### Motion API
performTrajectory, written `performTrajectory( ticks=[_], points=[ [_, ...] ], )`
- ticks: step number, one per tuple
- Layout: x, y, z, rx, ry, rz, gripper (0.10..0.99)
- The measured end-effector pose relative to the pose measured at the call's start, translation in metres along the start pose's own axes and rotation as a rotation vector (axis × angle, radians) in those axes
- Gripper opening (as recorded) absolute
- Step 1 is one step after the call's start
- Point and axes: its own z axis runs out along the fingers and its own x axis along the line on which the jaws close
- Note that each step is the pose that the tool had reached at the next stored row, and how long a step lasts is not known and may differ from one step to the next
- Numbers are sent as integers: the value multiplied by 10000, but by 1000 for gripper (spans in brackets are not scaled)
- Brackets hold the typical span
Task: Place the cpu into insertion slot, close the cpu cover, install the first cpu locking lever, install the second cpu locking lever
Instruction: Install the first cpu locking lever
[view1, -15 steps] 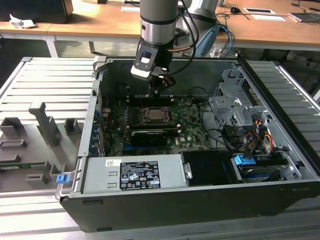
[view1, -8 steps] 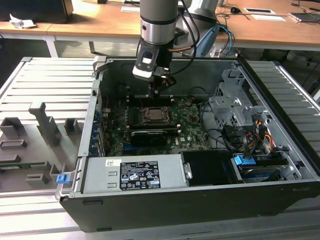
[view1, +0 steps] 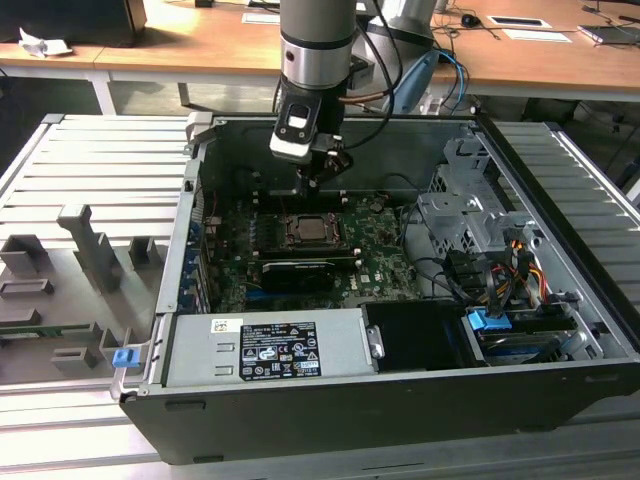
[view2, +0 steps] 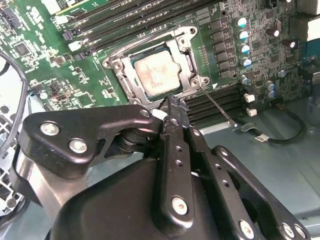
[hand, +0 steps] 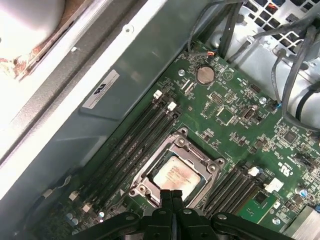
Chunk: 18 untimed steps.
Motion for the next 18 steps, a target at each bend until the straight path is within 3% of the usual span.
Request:
performTrajectory(
  ticks=[7, 14, 18],
  points=[
    [0, 0, 0, 15, 28, -586, 106],
    [0, 0, 0, 57, 105, -2131, 106],
    [0, 0, 0, 69, 128, -2582, 106]
  ],
)
